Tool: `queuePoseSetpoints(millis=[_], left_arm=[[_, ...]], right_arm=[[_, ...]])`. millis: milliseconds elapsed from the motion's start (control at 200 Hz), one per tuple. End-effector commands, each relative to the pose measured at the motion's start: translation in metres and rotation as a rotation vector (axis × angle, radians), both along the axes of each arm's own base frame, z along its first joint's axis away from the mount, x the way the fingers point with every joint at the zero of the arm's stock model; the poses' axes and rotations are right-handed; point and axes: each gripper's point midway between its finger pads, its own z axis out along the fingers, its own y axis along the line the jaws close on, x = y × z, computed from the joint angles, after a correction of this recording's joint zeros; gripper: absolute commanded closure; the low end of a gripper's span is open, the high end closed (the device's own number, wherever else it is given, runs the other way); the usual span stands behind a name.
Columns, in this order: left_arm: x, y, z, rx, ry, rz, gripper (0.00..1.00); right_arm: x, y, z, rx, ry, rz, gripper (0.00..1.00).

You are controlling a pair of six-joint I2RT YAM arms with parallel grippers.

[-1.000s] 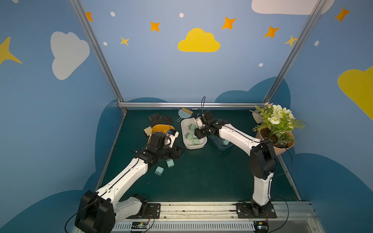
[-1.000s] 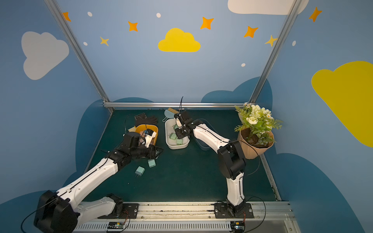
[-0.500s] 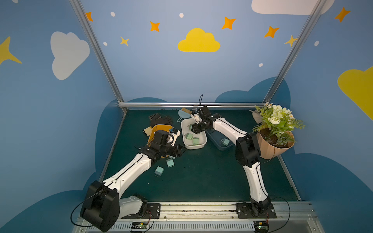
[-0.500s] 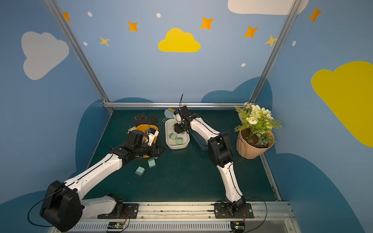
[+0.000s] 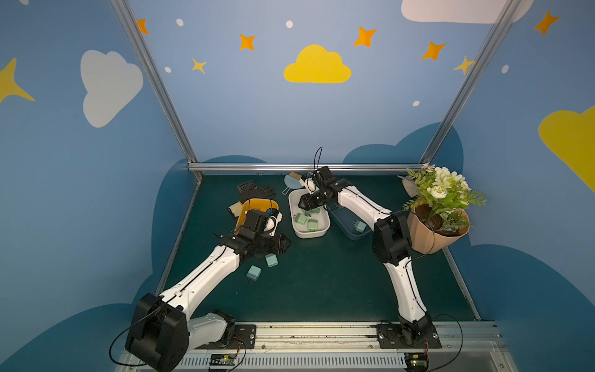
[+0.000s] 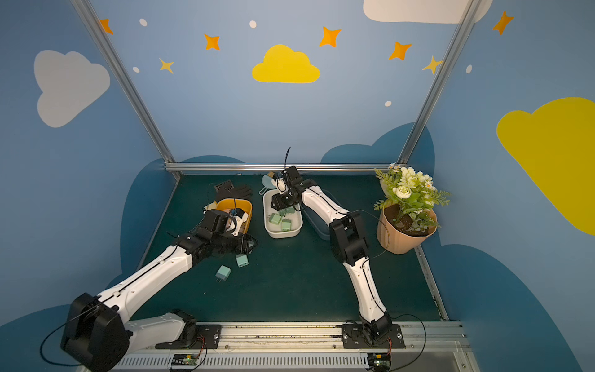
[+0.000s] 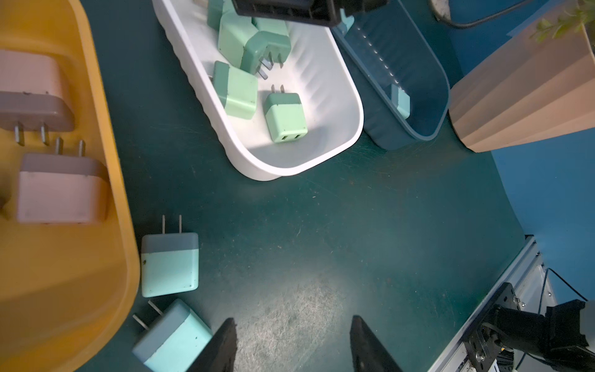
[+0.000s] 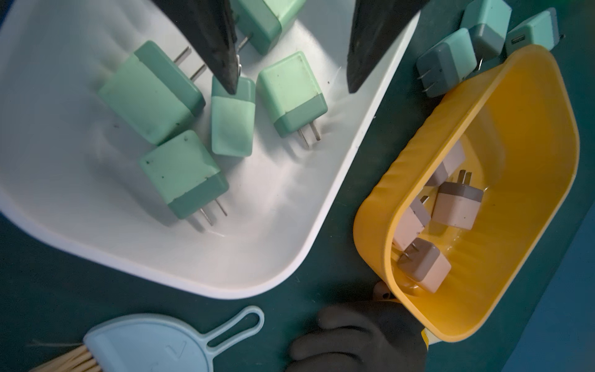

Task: Place the plugs by color into the storage box
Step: Place the plug in the storage box.

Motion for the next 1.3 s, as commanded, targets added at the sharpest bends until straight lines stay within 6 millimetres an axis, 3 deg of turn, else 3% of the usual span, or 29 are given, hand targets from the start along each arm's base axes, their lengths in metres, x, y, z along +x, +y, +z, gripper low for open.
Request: queuePoseSetpoints(millis=[0, 240, 415, 576, 746, 856, 1136, 1291], left_arm=[[-0.009, 0.006, 0.002, 0.002, 0.030, 0.034, 0.43], [-0.018, 0.018, -0.008, 0.009, 0.081, 0.118, 0.43], [-0.028, 0.024, -0.023, 0.012, 0.158, 0.173, 0.43], [-0.038, 0.031, -0.028, 0.023, 0.200, 0.210, 0.43], [-0.054, 0.041, -0.005, 0.008, 0.179, 0.244, 0.43], [-0.070, 0.045, -0.004, -0.032, 0.215, 0.274, 0.43], [-0.109, 0.061, 0.006, -0.083, 0.249, 0.334, 0.43], [-0.117, 0.061, 0.010, -0.123, 0.236, 0.332, 0.42]], right_arm=[[-0.036, 0.001, 0.042, 0.034, 0.005, 0.004, 0.46], [-0.112, 0.011, 0.069, 0.131, 0.004, 0.021, 0.47], [-0.151, 0.021, 0.083, 0.167, -0.022, 0.058, 0.46], [-0.185, 0.031, 0.079, 0.170, -0.006, 0.084, 0.46], [-0.218, 0.053, 0.062, 0.155, -0.044, 0.128, 0.45], [-0.225, 0.069, 0.048, 0.141, -0.045, 0.138, 0.44], [-0.216, 0.098, 0.005, 0.059, -0.063, 0.078, 0.44], [-0.217, 0.107, -0.018, -0.003, -0.056, 0.072, 0.44]])
